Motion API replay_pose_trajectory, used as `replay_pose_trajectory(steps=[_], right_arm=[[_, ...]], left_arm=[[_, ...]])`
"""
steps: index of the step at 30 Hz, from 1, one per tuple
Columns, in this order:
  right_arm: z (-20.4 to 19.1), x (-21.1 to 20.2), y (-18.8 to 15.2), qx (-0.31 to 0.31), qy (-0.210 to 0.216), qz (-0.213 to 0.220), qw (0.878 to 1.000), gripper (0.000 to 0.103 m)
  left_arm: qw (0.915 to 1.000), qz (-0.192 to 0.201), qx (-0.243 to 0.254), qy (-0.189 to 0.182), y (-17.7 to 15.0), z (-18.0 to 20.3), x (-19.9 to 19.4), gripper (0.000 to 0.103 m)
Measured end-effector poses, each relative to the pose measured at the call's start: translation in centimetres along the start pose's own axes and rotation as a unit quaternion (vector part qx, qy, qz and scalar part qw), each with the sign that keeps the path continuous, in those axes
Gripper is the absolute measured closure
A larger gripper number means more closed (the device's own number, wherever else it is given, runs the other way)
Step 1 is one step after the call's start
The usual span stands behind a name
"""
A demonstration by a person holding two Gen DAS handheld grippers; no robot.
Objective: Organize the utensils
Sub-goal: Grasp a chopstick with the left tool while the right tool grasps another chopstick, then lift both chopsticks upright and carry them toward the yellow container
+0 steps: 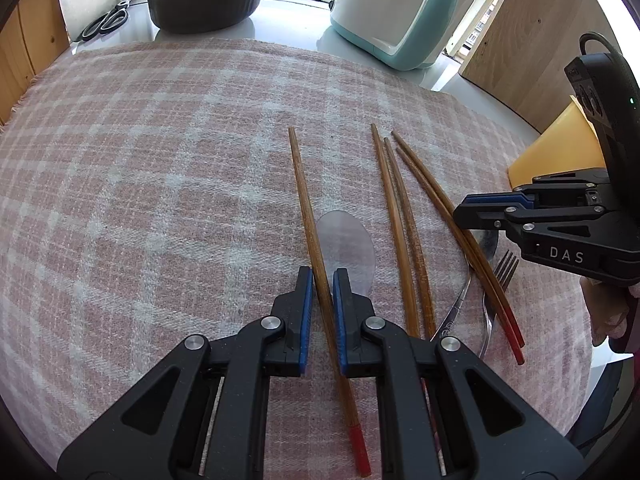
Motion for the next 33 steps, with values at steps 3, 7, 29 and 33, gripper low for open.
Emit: replay_pose_trajectory(steps=[3,7,29,33], right_arm=[[0.2,0.0,0.1,0.0,-0.002,-0.001,1.0,0.094],[-0.1,0.4,0.3,-0.006,0.002,-0.008,1.0,0.094],[-0.8,-0.8,-0.3,0.005,0.029,0.018,0.999,0.098],[-1.1,-2.0,-1.0,0.01,0.039,0.036,0.999,0.098]], left_arm=[[1.0,0.0,0.0,0.0,0.0,0.0,0.0,0.094],[1.0,-0.001,0.0,0.001,0.0,0.0,0.0,0.094],[0.9998,0.002,-0.02,-0.005,0.3,-0.8,-1.0,0.099],[0.9994,0.015,-0.029,-0.007,-0.2,-0.8,-2.2,0.099]])
Point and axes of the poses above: each gripper's, at about its wrist camera, not at the fingertips, and x roughly the way its jaws point, z to its right, y to its top, the point moved 5 cm from there along x, roughly the way its jaws point, and after that the axes turned 13 degrees about -z, right-handed, at the moved point
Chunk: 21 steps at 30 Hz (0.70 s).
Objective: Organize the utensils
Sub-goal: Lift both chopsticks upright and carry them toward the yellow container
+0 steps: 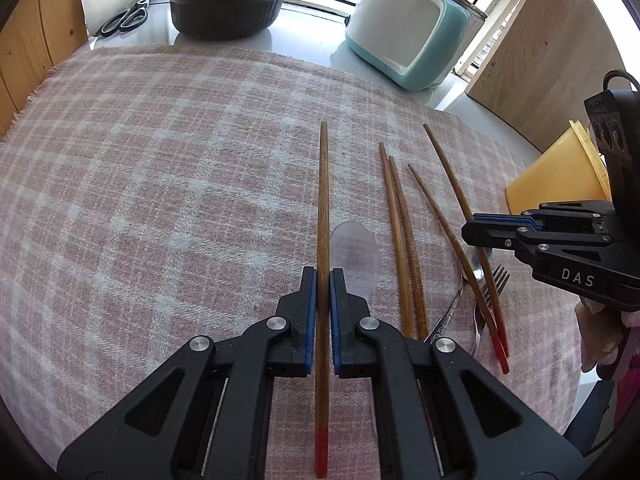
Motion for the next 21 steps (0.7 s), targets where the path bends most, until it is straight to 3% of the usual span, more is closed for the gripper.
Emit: replay_pose_trajectory(steps=[21], right_arm=[[0.4,-6.5,-4.4,-0.021,0.004,0.074,0.997,0.098]], left_arm=[[0.9968,0.079,-0.003,-0.01,-2.5,4.6,-6.1,0.099]])
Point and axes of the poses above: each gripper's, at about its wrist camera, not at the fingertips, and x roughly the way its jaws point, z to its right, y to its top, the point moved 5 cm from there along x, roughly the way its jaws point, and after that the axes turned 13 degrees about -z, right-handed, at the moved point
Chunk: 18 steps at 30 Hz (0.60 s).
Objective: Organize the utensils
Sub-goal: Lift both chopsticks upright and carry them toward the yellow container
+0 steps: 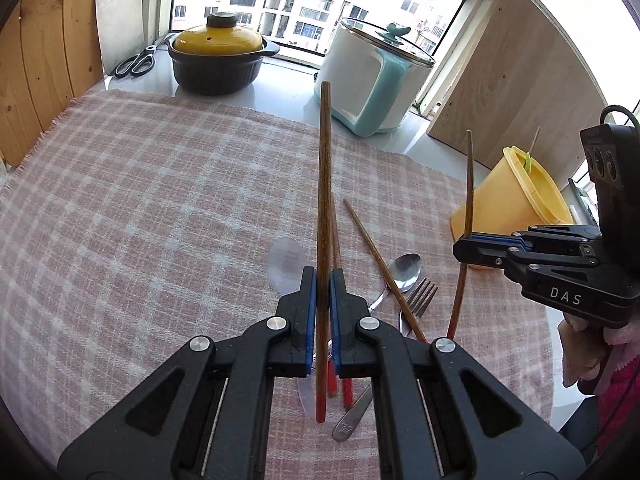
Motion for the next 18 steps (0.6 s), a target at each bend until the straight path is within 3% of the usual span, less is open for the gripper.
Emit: replay_pose_trajectory(steps=[18], right_arm=[[3.5,-8.3,-4.3,0.011,0.017,0.069,0.997,0.098]], left_arm=[[0.9977,0.052,0.035,-0.024,0.7,8.5,-3.5,0.099]])
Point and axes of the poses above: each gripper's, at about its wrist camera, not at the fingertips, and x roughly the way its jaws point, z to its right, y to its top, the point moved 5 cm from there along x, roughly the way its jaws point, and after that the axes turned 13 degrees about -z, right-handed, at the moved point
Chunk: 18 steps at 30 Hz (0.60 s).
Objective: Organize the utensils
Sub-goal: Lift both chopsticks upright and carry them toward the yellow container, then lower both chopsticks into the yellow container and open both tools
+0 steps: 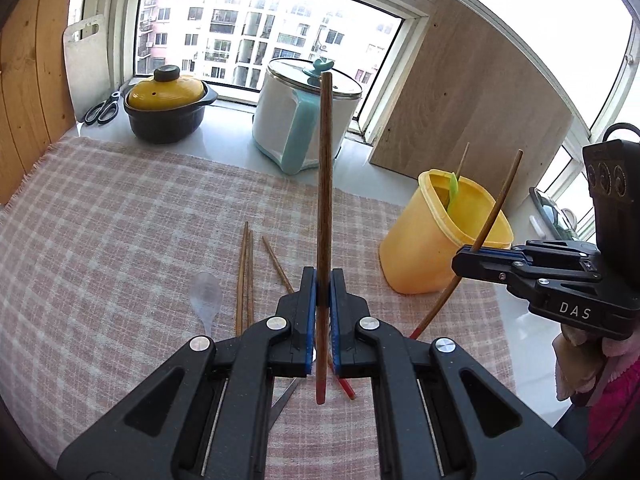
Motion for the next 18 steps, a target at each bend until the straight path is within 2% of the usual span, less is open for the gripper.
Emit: replay_pose_trajectory(steps=[18], right_arm=[[3.9,-9.5,-1.4,0.016,-0.004,0.079,0.997,0.098]], left_arm=[[0.9969,0.049,0.051,-0.034,4.3,8.4,-2.3,0.099]])
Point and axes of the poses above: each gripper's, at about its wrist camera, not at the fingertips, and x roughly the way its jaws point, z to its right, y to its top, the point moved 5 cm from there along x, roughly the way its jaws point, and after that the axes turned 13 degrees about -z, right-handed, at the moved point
